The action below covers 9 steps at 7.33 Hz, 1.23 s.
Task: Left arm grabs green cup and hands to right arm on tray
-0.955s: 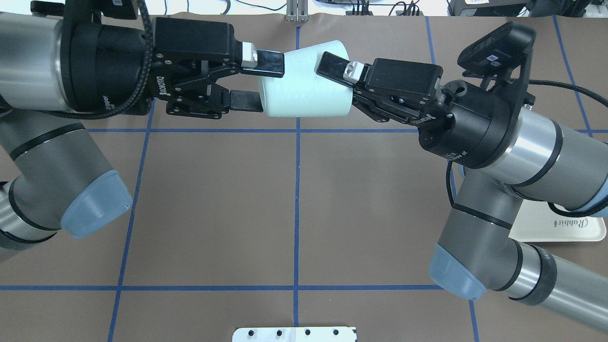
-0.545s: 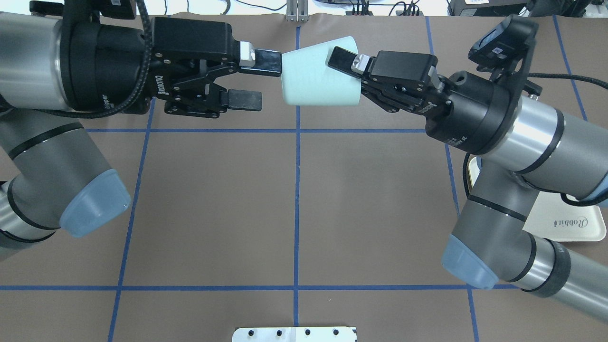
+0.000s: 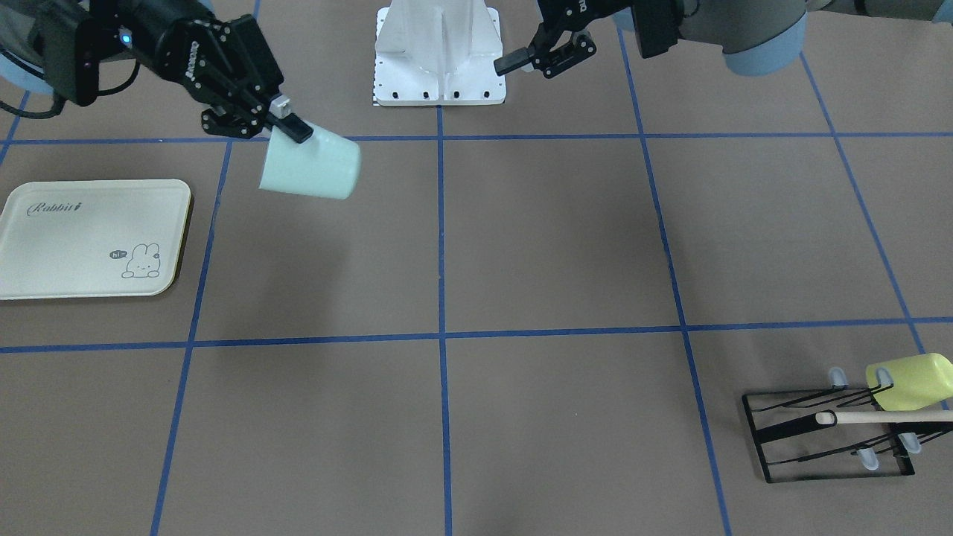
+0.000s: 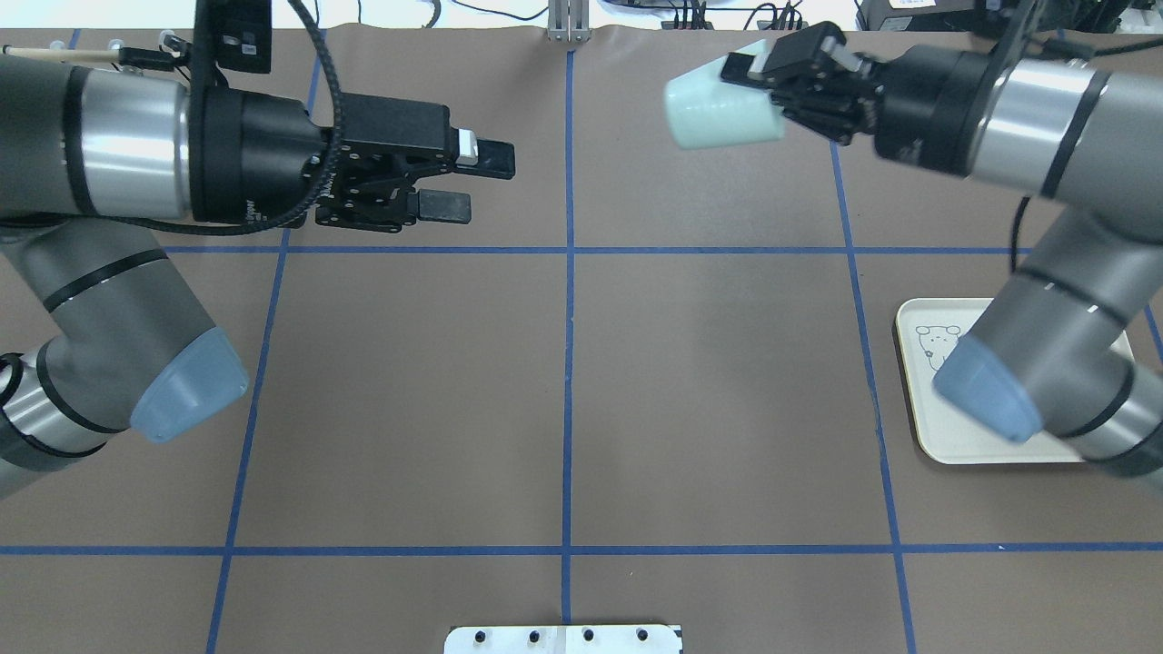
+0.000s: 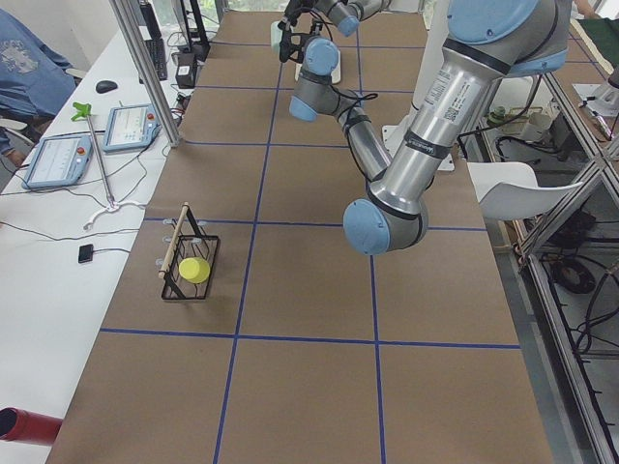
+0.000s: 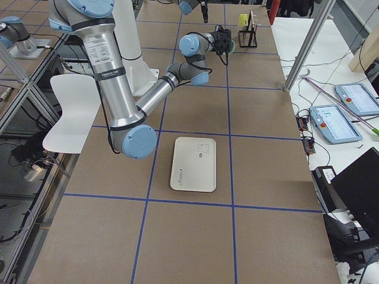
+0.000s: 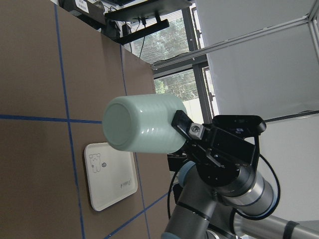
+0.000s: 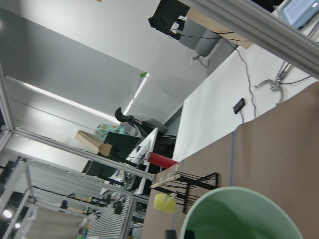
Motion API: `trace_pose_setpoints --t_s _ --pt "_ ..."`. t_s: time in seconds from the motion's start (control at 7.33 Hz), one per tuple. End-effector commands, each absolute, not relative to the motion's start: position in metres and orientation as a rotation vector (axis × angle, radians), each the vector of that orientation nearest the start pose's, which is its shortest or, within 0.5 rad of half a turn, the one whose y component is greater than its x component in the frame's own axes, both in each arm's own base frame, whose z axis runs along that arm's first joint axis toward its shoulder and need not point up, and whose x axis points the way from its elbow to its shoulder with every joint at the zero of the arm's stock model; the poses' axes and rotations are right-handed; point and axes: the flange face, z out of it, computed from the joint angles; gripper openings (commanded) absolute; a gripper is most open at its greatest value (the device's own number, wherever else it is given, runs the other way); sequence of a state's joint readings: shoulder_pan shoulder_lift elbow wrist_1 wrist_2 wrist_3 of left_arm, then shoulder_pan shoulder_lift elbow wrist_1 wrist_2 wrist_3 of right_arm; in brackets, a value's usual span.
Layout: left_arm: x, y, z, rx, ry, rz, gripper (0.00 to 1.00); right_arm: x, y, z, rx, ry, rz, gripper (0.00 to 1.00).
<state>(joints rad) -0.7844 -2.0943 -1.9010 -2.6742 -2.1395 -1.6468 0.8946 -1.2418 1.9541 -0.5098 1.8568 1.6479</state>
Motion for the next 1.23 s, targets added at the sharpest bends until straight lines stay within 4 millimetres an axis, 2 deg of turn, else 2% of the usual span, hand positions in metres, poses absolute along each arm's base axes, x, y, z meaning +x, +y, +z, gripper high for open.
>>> trace_pose_setpoints --t_s 0.0,0.14,0.27,0.68,0.82,0.95,1.09 --pt "0.324 -0.441 0.141 0.339 1.610 0.002 1.00 -0.141 -0.497 0.226 0.389 -1.511 0.412 0.00" --pt "0.323 -0.453 0.161 0.351 1.477 0.014 1.00 -0.113 -0.498 0.252 0.386 -1.451 0.395 0.00" --pt "0.305 -0.472 0.184 0.368 1.354 0.004 1.00 -0.103 -0.499 0.279 0.387 -1.379 0.397 0.00" --pt "0.238 -0.501 0.261 0.401 0.982 0.140 1.00 -0.108 -0.511 0.336 0.319 -1.097 0.261 0.00" --pt "0.207 -0.508 0.303 0.413 0.885 0.207 1.00 -0.105 -0.504 0.367 0.302 -1.024 0.188 0.00" --pt "0.156 -0.513 0.344 0.448 0.803 0.248 1.00 -0.103 -0.497 0.393 0.271 -0.965 0.132 0.00" --pt "0.110 -0.513 0.380 0.455 0.748 0.263 1.00 -0.100 -0.479 0.428 0.239 -0.919 0.076 0.00"
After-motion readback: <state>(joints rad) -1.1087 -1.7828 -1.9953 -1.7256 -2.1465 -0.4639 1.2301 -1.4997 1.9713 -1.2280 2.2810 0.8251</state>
